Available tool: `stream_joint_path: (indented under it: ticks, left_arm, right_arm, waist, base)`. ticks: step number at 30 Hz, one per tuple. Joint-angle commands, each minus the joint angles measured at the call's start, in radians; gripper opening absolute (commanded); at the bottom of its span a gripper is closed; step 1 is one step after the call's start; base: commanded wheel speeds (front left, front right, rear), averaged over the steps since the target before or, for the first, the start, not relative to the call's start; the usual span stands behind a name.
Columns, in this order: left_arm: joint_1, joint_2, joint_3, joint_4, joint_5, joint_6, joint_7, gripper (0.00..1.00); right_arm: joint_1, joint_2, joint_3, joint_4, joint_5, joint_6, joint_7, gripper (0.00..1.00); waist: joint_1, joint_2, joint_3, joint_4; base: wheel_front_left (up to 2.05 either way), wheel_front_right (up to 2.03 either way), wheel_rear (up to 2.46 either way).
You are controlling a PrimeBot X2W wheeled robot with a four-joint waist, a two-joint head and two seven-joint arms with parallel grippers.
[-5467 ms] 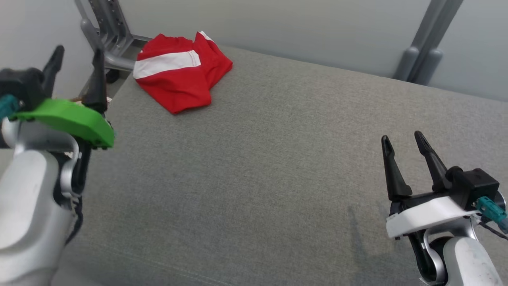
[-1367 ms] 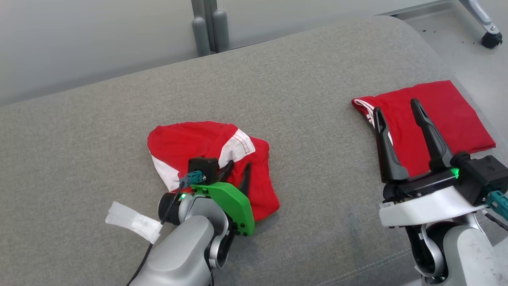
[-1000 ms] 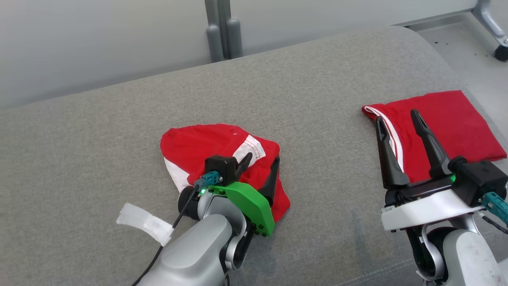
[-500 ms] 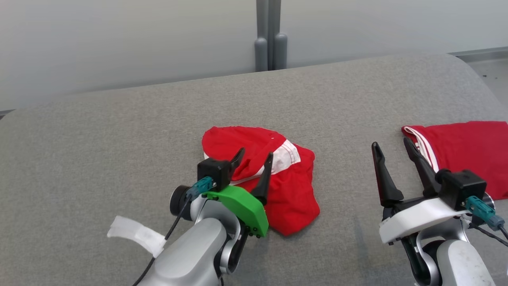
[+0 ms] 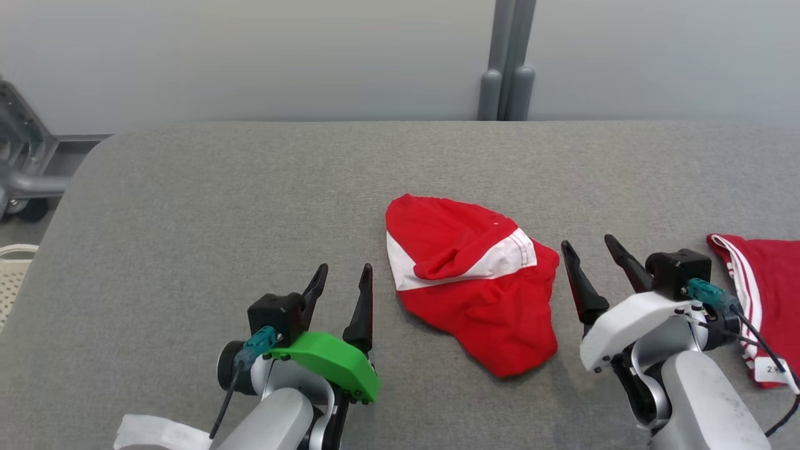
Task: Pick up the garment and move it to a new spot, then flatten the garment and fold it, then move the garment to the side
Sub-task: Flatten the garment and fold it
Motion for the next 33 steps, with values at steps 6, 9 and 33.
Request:
stream_joint_path:
  ticks: [6,9,33]
  left_arm:
    - [0.049,0.014,0.037,-0.053,0.034,0.006,-0.002,1.00]
    - [0.059,0.015,0.046,-0.068,0.041,0.006,-0.002,1.00]
    - [0.092,0.018,0.108,-0.076,0.053,0.008,-0.002,1.00]
  right_arm:
    - [-0.097,-0.041,0.043,0.157,0.110,0.000,0.014,1.00]
    - [-0.143,-0.059,0.069,0.235,0.151,0.000,0.016,1.00]
    - [-0.219,-0.179,0.345,0.296,0.430,0.000,-0.109,0.00]
  waist:
    - [0.0000,0.0000,0.024,0.084]
    - [0.0000,0.0000,0.035,0.105]
    - [0.0000,0.0000,0.046,0.050]
  base:
    - [0.00,0.00,0.00]
    - [0.00,0.00,0.00]
    - [0.00,0.00,0.00]
